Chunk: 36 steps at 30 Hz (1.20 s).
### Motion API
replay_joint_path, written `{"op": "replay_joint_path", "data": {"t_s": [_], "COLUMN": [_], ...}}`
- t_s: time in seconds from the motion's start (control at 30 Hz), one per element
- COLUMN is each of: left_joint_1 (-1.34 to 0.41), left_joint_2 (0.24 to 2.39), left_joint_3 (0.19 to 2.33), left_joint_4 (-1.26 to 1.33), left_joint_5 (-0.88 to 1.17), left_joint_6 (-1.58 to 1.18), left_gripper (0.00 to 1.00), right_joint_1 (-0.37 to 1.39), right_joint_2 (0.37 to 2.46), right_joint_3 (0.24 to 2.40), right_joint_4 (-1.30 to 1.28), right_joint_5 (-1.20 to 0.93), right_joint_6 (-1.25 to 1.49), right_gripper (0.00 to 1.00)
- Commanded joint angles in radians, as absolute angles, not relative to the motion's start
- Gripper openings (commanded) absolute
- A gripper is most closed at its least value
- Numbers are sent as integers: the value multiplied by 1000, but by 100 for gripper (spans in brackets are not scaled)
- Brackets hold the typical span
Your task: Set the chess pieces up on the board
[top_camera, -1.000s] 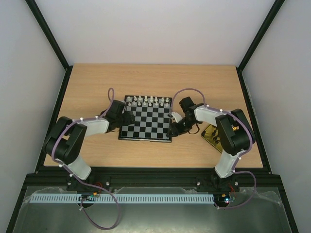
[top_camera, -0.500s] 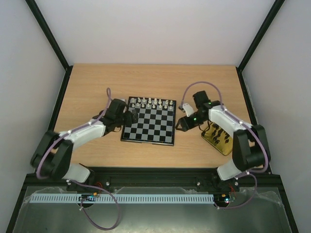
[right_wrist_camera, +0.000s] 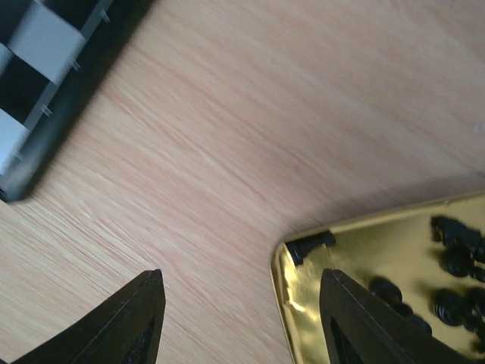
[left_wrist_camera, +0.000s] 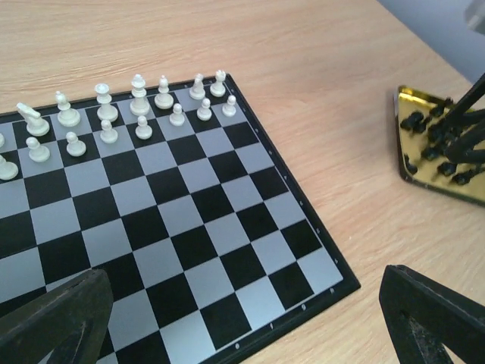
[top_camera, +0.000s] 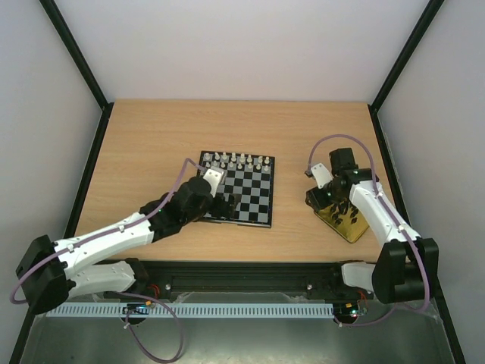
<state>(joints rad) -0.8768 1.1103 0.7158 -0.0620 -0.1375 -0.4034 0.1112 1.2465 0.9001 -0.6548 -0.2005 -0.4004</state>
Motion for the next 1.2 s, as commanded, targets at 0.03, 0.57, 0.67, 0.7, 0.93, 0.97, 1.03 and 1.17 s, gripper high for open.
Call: {"op": "replay_joint_path", "data": {"t_s": [0.03,0.57,0.67,0.7,0.93,0.97,1.03,1.17], "left_joint_1": [-989,-1001,-1001,-1000,-999,-1000,-1000,-1000], "left_joint_2": [1068,898,835,822,782,782,783,790], "left_joint_3": [748,629,556,538,506,506,508,498], "left_joint_4": [-125,-147,-111,-105,-104,-103,-99,-86], "left_joint_5": [-296,-457,-457,-457,-439,-437,-430,-421], "left_joint_6": [-347,-526,-542,-557,-609,-612,-617,-620], "left_gripper": [99,99,98,98,98,98,97,97], "right_joint_1": [101,67,59,58,55,54,54,54], "right_joint_2": [1278,1520,1549,1560,1655,1666,1679,1703], "right_joint_3": [832,935,956,960,983,994,1005,1025], "right_joint_4": [-705,-617,-618,-621,-623,-623,-621,-635], "right_joint_5": [-27,-5,14,19,24,26,20,-39], "right_joint_6": [-460,-243,-217,-211,-185,-184,-183,-209], "right_gripper": [56,56,58,58,59,59,59,58]}}
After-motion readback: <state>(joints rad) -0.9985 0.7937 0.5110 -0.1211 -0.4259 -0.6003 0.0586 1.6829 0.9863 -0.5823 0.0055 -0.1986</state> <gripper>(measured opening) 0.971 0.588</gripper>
